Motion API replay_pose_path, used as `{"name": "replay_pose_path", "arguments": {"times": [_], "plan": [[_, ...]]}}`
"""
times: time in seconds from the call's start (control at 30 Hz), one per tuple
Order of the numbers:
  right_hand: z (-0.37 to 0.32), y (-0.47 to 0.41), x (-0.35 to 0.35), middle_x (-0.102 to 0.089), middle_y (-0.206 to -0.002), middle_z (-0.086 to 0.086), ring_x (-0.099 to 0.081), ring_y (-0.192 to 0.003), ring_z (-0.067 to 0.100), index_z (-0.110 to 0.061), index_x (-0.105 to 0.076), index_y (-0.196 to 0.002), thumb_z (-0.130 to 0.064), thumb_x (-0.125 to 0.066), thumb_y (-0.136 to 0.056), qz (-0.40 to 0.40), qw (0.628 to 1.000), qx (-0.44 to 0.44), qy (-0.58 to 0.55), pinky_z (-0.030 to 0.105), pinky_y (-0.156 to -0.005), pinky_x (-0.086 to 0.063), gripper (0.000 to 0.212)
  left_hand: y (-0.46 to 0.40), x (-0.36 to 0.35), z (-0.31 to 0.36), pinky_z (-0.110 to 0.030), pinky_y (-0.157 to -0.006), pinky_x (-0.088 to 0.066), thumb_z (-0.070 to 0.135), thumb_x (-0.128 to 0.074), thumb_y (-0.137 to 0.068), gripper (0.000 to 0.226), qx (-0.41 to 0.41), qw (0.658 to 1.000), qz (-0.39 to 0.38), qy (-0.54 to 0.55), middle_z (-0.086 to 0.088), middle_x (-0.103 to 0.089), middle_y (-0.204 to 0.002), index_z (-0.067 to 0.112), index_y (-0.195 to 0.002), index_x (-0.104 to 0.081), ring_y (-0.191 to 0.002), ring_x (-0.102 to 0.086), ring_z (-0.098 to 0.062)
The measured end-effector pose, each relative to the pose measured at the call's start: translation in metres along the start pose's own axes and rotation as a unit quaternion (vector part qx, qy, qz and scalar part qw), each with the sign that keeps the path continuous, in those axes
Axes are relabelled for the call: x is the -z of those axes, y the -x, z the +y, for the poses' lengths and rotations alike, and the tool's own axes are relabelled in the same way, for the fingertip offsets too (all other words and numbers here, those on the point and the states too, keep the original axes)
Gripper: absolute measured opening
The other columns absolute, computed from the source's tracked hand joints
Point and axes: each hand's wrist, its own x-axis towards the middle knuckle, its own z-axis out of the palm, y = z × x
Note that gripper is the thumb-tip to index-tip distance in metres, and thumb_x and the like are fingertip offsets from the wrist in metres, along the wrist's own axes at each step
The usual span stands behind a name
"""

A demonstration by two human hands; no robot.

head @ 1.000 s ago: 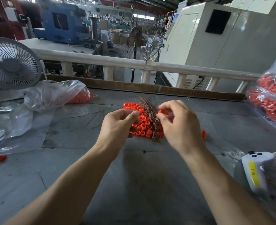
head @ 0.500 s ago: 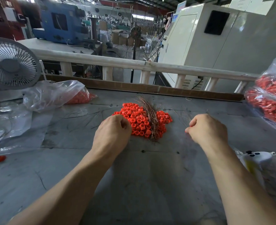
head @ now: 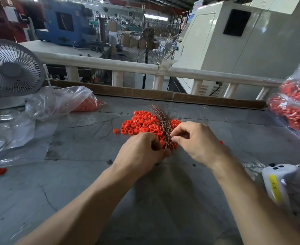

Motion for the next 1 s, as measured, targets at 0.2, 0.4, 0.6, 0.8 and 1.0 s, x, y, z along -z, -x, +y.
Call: {"name": "replay_pose_path", "arguments": {"times": [0.2, 0.4, 0.6, 0.8, 1.0], "plan": [[-0.004, 0.001, -0.007, -0.07, -0.081, -0.012, -0.063, -0.075, 0.007, -0.033, -0.075, -0.089, -0.026, -0.08, -0.087, -0.016, 1.0, 0.011, -0.002, 0.036, -0.075, -0.056, 0.009, 0.004, -0.005, 0.004, -0.038, -0.078, -0.055, 0.04, -0.07, -0.09, 0.014, -0.008, 0.999, 0.029, -0.023, 0.009, -0.069, -0.088, 0.026, -0.091, -0.07, -0.087, -0.062, -0.016], [-0.008, 0.002, -0.009, -0.065, -0.09, -0.014, -0.06, -0.086, 0.006, -0.033, -0.076, -0.096, -0.02, -0.078, -0.089, -0.048, 0.998, 0.041, 0.007, 0.034, -0.084, -0.054, 0.015, 0.004, -0.002, 0.007, -0.032, -0.063, -0.051, 0.034, -0.066, -0.087, 0.01, -0.02, 0.998, 0.054, 0.006, 0.01, -0.065, -0.074, 0.027, -0.08, -0.066, -0.073, -0.059, -0.01], [-0.014, 0.002, -0.007, -0.061, -0.089, -0.007, -0.061, -0.088, 0.014, -0.027, -0.079, -0.091, -0.023, -0.08, -0.088, -0.032, 0.997, 0.059, -0.025, 0.04, -0.084, -0.052, 0.006, 0.005, 0.004, 0.012, -0.03, -0.054, -0.044, 0.043, -0.06, -0.076, 0.021, -0.028, 0.995, 0.078, 0.064, 0.008, -0.061, -0.064, 0.023, -0.068, -0.06, -0.062, -0.056, -0.008], [-0.016, 0.003, -0.004, -0.066, -0.093, -0.013, -0.062, -0.086, 0.003, -0.024, -0.076, -0.089, -0.02, -0.077, -0.092, 0.059, 0.991, 0.092, -0.071, 0.017, -0.077, -0.046, 0.005, -0.002, 0.012, 0.004, -0.017, -0.049, -0.037, 0.037, -0.062, -0.095, 0.029, 0.007, 0.984, 0.111, 0.143, 0.013, -0.06, -0.06, 0.022, -0.07, -0.065, -0.054, -0.049, -0.003], [-0.021, 0.003, -0.004, -0.077, -0.093, -0.002, -0.076, -0.086, 0.013, -0.025, -0.065, -0.096, -0.018, -0.061, -0.103, 0.133, 0.949, 0.059, -0.279, 0.033, -0.064, -0.063, 0.011, -0.003, 0.008, -0.001, -0.013, -0.066, -0.045, 0.03, -0.063, -0.096, 0.014, 0.02, 0.99, 0.082, 0.111, 0.02, -0.071, -0.085, 0.031, -0.094, -0.077, -0.081, -0.063, 0.004]]}}
